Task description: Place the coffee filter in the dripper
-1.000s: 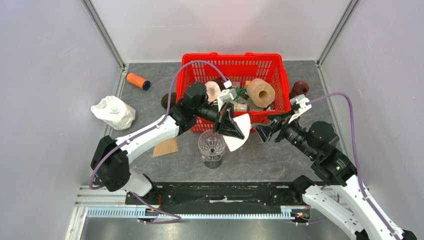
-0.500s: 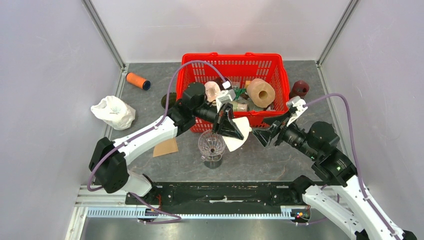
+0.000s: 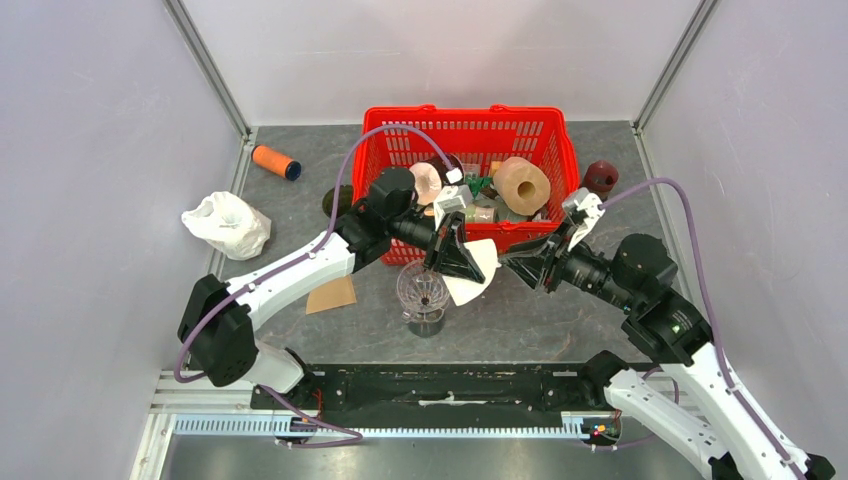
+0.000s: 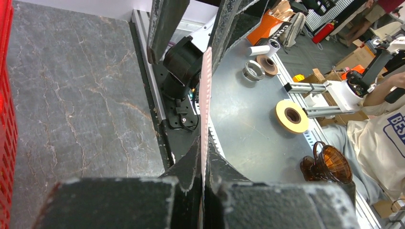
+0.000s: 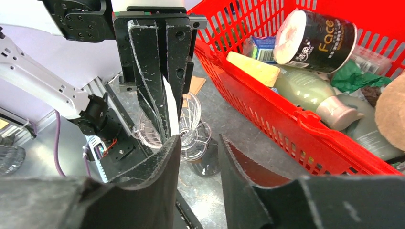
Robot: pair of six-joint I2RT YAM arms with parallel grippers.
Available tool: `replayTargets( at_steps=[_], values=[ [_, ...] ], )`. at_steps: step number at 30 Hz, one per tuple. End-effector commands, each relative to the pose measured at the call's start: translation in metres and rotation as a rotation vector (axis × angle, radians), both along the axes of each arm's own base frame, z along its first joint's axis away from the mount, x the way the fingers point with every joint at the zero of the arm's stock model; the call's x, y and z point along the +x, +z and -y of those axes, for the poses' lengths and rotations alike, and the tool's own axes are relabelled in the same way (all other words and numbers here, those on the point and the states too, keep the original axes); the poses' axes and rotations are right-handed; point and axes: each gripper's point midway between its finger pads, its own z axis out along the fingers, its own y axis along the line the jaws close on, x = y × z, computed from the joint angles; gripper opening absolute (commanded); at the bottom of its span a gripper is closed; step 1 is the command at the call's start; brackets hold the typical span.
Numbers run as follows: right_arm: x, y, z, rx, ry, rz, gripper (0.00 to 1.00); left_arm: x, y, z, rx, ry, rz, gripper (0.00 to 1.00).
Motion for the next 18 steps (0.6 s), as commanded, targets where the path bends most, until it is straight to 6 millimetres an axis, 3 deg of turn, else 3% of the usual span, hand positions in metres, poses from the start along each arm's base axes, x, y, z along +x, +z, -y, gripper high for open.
replayTargets(
  at_steps=[1, 6, 8, 14, 18],
  values=[
    [-0.006, 0.018, -0.007, 0.018, 0.055, 0.014, 0.39, 0.003, 0.015, 0.001, -0.037, 0.022, 0.078, 0.02],
    [-0.01, 0.014, -0.013, 0.011, 0.099, -0.023, 0.19, 0.006, 0.013, 0.003, -0.028, 0.044, 0.079, 0.02],
    [-0.011, 0.013, -0.015, 0.008, 0.112, -0.036, 0.0, 0.008, 0.014, 0.003, -0.026, 0.052, 0.078, 0.02],
    [-0.013, 0.01, -0.02, 0.018, 0.13, -0.097, 0.0, 0.017, 0.015, 0.007, -0.009, 0.114, 0.062, 0.02],
    [0.004, 0.007, -0.023, 0.072, 0.053, -0.155, 0.0, 0.025, 0.017, 0.01, 0.008, 0.173, 0.035, 0.02]
  ],
)
